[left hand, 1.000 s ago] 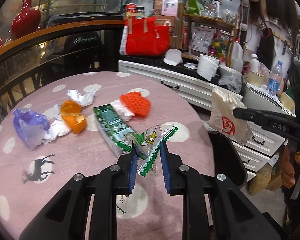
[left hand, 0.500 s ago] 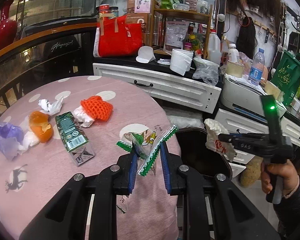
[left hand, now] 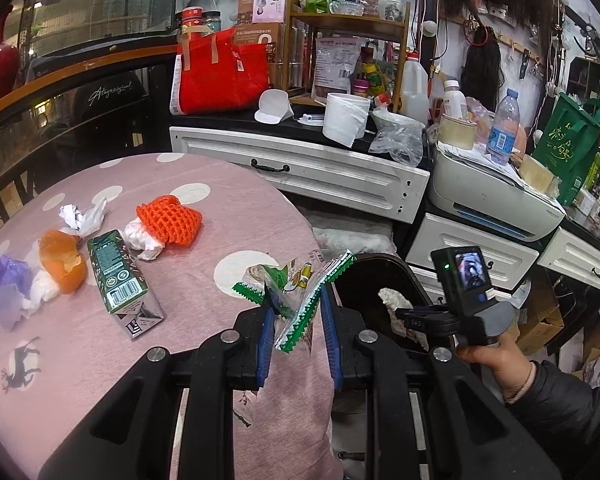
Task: Collect trash
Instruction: 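Carry the tissue to the bin and open the right tool to drop it, then move the left tool over the bin and release the green-white wrapper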
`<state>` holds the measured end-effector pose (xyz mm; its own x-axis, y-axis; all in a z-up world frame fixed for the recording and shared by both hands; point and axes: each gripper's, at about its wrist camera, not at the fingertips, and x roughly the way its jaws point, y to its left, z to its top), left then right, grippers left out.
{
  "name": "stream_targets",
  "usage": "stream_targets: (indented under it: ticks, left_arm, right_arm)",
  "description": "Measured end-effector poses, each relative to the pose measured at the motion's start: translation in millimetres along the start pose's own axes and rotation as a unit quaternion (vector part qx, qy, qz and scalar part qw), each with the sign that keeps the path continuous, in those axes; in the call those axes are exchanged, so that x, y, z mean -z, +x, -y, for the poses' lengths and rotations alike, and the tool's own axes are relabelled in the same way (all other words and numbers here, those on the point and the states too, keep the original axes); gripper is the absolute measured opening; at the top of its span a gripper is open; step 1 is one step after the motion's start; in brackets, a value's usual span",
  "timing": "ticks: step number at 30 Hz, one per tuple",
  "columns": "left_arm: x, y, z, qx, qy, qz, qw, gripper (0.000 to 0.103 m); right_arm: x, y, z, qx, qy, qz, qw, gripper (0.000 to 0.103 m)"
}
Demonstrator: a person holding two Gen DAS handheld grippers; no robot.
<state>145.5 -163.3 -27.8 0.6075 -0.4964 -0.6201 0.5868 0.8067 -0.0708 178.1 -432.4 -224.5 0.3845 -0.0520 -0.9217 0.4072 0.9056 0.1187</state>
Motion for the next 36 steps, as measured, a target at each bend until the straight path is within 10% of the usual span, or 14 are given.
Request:
stream_targets:
  ticks: [7, 36]
  left_arm:
    - [0.6, 2.8, 0.3, 0.005, -0.005, -0.005, 1.0000, 0.022]
    - [5.3, 115.8, 99.8, 0.098, 0.044, -0.099, 0.9893, 0.022]
  right_arm:
    - [8.8, 13.9, 3.1, 0.031, -0.003, 0.005, 1.000, 0.070]
    - [38.9, -118.0, 70.1, 0.087, 0.062, 0.117, 0.987, 0.085]
